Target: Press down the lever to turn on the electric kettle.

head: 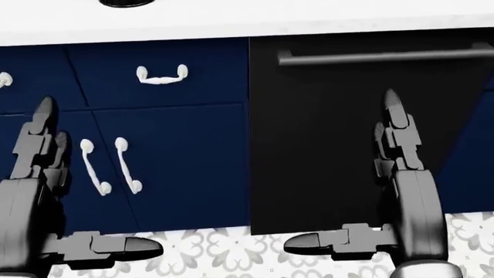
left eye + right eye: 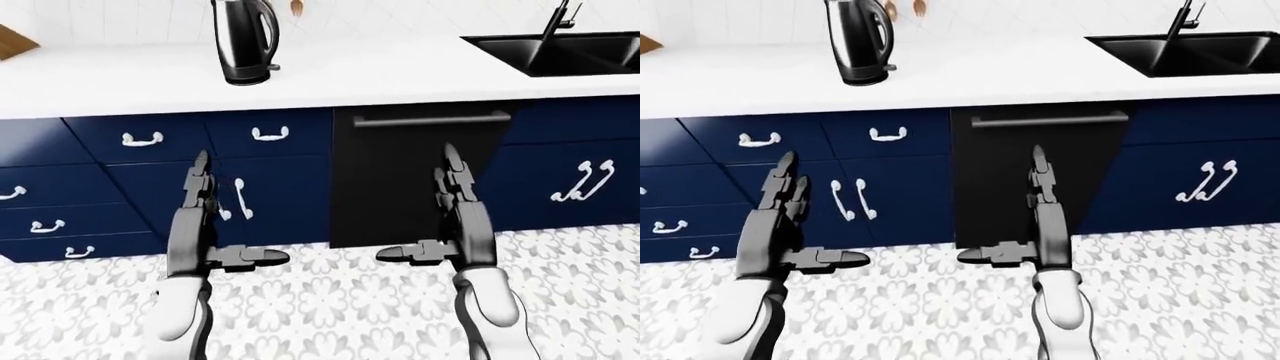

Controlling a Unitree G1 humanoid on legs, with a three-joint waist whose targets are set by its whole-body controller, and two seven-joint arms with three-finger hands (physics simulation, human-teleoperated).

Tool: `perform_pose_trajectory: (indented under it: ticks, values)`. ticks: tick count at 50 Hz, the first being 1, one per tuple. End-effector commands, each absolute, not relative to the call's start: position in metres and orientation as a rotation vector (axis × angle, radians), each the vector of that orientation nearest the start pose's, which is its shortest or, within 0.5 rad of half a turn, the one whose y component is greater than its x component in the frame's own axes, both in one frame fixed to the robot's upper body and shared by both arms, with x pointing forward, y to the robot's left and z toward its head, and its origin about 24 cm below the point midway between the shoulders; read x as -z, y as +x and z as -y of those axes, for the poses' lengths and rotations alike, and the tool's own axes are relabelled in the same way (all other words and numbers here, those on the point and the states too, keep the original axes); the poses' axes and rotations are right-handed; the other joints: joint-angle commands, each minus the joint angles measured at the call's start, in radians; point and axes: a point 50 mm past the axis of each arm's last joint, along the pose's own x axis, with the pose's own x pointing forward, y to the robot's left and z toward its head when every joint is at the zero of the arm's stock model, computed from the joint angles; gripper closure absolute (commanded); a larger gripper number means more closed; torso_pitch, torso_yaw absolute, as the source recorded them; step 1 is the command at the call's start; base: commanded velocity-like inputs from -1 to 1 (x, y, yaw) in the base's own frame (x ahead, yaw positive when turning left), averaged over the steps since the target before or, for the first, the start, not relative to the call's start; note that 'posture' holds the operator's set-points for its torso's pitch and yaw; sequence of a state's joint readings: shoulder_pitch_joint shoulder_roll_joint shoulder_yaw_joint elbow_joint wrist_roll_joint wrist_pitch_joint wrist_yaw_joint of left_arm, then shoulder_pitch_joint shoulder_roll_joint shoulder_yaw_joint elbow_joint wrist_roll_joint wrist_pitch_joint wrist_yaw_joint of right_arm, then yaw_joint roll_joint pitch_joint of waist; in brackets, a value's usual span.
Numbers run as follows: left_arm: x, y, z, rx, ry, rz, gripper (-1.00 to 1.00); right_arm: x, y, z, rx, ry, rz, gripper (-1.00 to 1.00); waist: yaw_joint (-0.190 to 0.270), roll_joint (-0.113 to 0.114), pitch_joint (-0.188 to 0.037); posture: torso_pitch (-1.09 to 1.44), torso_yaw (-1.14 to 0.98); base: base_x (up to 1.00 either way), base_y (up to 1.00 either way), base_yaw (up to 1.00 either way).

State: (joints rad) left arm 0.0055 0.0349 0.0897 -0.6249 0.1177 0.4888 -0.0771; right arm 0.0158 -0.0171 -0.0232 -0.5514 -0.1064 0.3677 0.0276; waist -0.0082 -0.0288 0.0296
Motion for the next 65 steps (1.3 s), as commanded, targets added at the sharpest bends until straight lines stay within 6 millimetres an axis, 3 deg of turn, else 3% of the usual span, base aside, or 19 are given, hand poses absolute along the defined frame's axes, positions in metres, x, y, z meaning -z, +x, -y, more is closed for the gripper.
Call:
perform_pose_trajectory:
  ticks: [1, 6, 9, 10, 12, 14, 16, 19, 26, 29, 39, 44, 45, 54, 55, 58, 61, 63, 65]
  values:
    - [-0.151, 0.228, -0.176, -0.091, 0.163, 0.218, -1.00, -0.148, 0.232, 0.154, 0.026, -0.115, 0.274, -1.00, 0.005, 0.002, -0.012, 0.00, 0.00, 0.00, 0.17, 0.00]
    - [-0.152, 0.228, -0.176, -0.090, 0.163, 0.219, -1.00, -0.148, 0.233, 0.156, 0.025, -0.111, 0.275, -1.00, 0.001, 0.046, -0.003, 0.00, 0.00, 0.00, 0.24, 0.00]
    - [-0.152, 0.229, -0.176, -0.092, 0.163, 0.217, -1.00, -0.148, 0.233, 0.155, 0.023, -0.111, 0.274, -1.00, 0.002, 0.135, -0.030, 0.00, 0.00, 0.00, 0.29, 0.00]
    - [-0.153, 0.229, -0.176, -0.092, 0.162, 0.217, -1.00, -0.147, 0.233, 0.155, 0.022, -0.112, 0.274, -1.00, 0.009, 0.087, -0.015, 0.00, 0.00, 0.00, 0.29, 0.00]
    - [-0.149, 0.228, -0.176, -0.091, 0.162, 0.217, -1.00, -0.147, 0.233, 0.154, 0.016, -0.104, 0.282, -1.00, 0.007, 0.089, -0.009, 0.00, 0.00, 0.00, 0.29, 0.00]
    - [-0.149, 0.228, -0.176, -0.092, 0.163, 0.217, -1.00, -0.146, 0.233, 0.154, 0.020, -0.106, 0.280, -1.00, 0.016, 0.063, -0.017, 0.00, 0.00, 0.00, 0.15, 0.15]
    - [-0.149, 0.228, -0.176, -0.093, 0.163, 0.216, -1.00, -0.144, 0.234, 0.155, 0.035, -0.115, 0.268, -1.00, 0.016, 0.078, -0.015, 0.00, 0.00, 0.00, 0.00, 0.30]
    - [-0.152, 0.229, -0.176, -0.093, 0.163, 0.217, -1.00, -0.146, 0.233, 0.153, 0.016, -0.105, 0.278, -1.00, 0.024, 0.066, -0.011, 0.00, 0.00, 0.00, 0.00, 0.54]
    - [-0.149, 0.229, -0.176, -0.093, 0.162, 0.216, -1.00, -0.146, 0.232, 0.153, 0.015, -0.102, 0.283, -1.00, 0.022, 0.008, -0.004, 0.00, 0.00, 0.00, 0.00, 0.55]
    - [-0.152, 0.229, -0.176, -0.092, 0.164, 0.216, -1.00, -0.146, 0.232, 0.153, 0.015, -0.101, 0.285, -1.00, 0.020, -0.052, -0.015, 0.00, 0.00, 0.00, 0.00, 0.56]
    - [-0.148, 0.229, -0.175, -0.090, 0.164, 0.215, -1.00, -0.146, 0.233, 0.154, 0.027, -0.111, 0.280, -1.00, 0.014, -0.004, 0.002, 0.00, 0.00, 0.00, 0.02, 0.45]
    - [-0.149, 0.228, -0.175, -0.087, 0.165, 0.215, -1.00, -0.150, 0.230, 0.155, 0.025, -0.098, 0.309, -1.00, -0.015, 0.082, -0.015, 0.00, 0.00, 0.00, 0.00, 0.00]
    - [-0.150, 0.228, -0.174, -0.086, 0.164, 0.215, -1.00, -0.150, 0.230, 0.155, 0.026, -0.099, 0.308, -1.00, -0.013, 0.052, -0.005, 0.00, 0.00, 0.00, 0.00, 0.00]
    - [-0.151, 0.227, -0.174, -0.086, 0.173, 0.219, -1.00, -0.153, 0.227, 0.157, 0.042, -0.105, 0.326, -1.00, 0.002, 0.031, -0.026, 0.00, 0.00, 0.00, 0.00, 0.00]
    - [-0.154, 0.227, -0.174, -0.087, 0.176, 0.221, -1.00, -0.153, 0.228, 0.157, 0.042, -0.105, 0.327, -1.00, 0.004, 0.038, -0.045, 0.00, 0.00, 0.06, 0.00, 0.00]
    - [-0.151, 0.228, -0.174, -0.085, 0.171, 0.219, -1.00, -0.153, 0.227, 0.157, 0.047, -0.110, 0.328, -1.00, 0.011, 0.029, -0.015, 0.00, 0.00, 0.07, 0.00, 0.00]
    - [-0.151, 0.228, -0.175, -0.083, 0.169, 0.219, -1.00, -0.154, 0.226, 0.157, 0.048, -0.110, 0.331, -1.00, 0.000, -0.007, 0.000, 0.00, 0.00, 0.06, 0.00, 0.00]
    - [-0.151, 0.228, -0.175, -0.084, 0.170, 0.221, -1.00, -0.154, 0.225, 0.157, 0.051, -0.114, 0.330, -1.00, 0.003, 0.015, -0.006, 0.00, 0.00, 0.07, 0.00, 0.00]
    - [-0.150, 0.228, -0.174, -0.083, 0.169, 0.219, -1.00, -0.154, 0.225, 0.157, 0.052, -0.118, 0.331, -1.00, 0.007, 0.006, -0.006, 0.00, 0.00, 0.07, 0.00, 0.00]
